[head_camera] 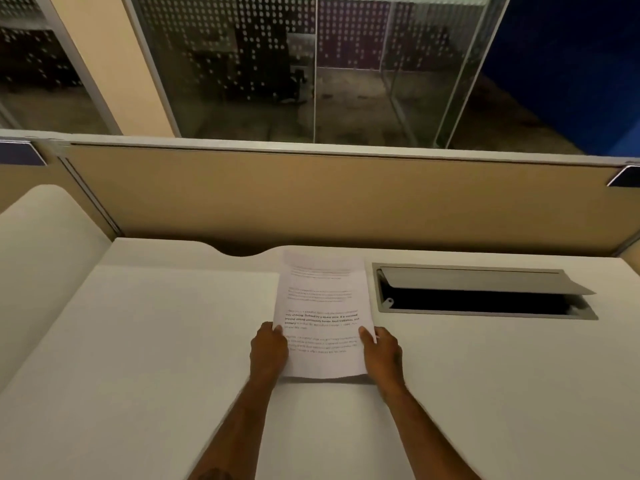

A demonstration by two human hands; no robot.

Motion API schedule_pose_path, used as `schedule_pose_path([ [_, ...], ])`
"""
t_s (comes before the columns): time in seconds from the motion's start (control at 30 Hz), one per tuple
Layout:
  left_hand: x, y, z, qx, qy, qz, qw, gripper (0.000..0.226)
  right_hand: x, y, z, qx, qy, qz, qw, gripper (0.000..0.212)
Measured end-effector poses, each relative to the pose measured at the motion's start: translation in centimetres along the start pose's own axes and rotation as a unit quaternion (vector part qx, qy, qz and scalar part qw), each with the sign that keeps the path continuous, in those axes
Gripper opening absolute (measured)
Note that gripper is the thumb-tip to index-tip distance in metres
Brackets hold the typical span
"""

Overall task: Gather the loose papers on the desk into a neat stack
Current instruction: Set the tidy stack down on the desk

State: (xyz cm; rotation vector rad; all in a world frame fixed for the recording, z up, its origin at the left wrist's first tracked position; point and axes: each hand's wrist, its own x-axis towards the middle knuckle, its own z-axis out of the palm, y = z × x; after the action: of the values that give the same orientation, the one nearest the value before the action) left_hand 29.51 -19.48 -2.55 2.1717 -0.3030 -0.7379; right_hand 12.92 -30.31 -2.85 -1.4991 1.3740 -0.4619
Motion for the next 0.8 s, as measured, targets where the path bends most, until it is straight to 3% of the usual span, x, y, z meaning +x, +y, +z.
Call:
schedule_pose_path([
  [0.17, 1.0, 1.0, 1.0, 0.055, 0.001, 0.020, 0.998, 0.035, 0.9, 0.4, 0.0, -0.059, 0.049, -0.037, 0.996, 0.033],
  [0.4, 1.0, 1.2, 1.0, 0.156, 0.028, 0.063, 0.985, 0.031, 1.3, 0.6, 0.3, -0.073, 0.060, -0.013, 0.995, 0.030],
  [0.8, 1.3, 1.5, 0.2, 0.186, 0.008, 0.057, 0.981, 0.030, 1.6, 0.4, 0.3, -0.095, 0.059, -0.003, 0.994, 0.031],
])
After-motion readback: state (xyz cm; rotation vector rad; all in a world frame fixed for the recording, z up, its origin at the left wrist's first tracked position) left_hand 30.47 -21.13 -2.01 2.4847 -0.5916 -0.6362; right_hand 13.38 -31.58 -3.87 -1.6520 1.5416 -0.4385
